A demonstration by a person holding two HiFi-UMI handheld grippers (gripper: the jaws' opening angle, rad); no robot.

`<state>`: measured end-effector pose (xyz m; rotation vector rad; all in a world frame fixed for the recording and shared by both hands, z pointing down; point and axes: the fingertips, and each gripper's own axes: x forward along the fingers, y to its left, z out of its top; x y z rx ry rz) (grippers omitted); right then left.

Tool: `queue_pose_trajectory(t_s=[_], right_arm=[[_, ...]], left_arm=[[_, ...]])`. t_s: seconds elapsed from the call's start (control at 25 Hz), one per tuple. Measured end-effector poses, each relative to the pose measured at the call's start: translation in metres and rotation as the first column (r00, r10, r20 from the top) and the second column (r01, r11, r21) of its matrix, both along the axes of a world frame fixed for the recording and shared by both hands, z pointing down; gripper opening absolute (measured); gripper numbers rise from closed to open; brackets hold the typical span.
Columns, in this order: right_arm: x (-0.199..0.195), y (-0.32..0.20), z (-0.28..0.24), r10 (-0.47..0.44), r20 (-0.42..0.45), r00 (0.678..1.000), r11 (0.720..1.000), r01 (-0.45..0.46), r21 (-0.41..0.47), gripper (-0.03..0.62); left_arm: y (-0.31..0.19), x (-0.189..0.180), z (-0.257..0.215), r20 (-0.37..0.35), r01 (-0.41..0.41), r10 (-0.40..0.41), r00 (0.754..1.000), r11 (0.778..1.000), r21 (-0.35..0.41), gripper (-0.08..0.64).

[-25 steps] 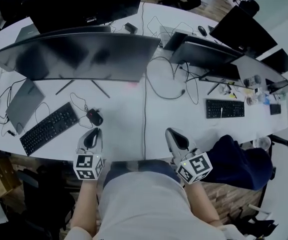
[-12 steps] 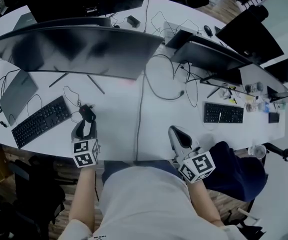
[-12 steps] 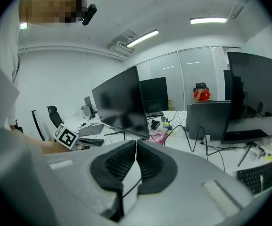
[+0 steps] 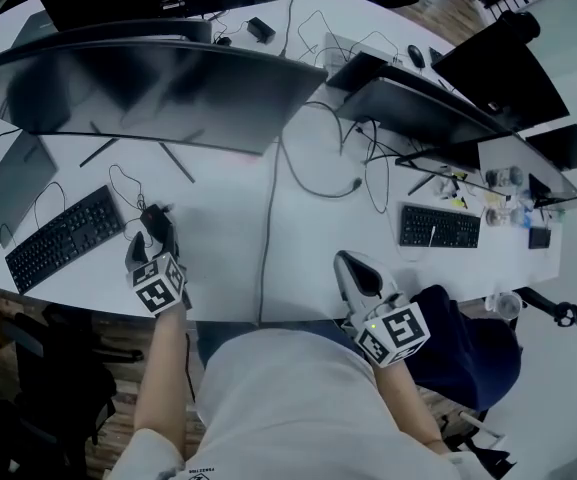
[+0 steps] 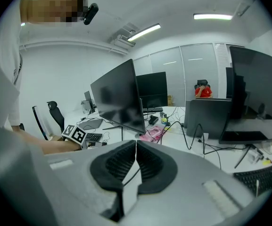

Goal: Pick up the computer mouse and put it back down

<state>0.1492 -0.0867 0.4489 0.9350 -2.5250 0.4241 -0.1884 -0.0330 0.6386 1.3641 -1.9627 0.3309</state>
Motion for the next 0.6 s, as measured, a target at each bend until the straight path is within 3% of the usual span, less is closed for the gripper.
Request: queue_pose_trajectory(t_s=[0.16, 0.6], right_arm=[[0.005, -0.004, 0.004, 0.002, -0.014, 1.0, 1.0, -0.002, -0.014, 0.005], [0.013, -0.013, 0.012, 0.028, -0.034, 0.999, 0.999, -0.029, -0.034, 0.005]], left_arm=[[-0.006, -0.003, 0.014, -0.016, 0.059, -0.06, 0.998, 0.998, -0.033, 0.301], [-0.016, -0.008, 0.054, 0.043, 0.123, -0.118, 0.992, 0.981, -0.152, 0.351]])
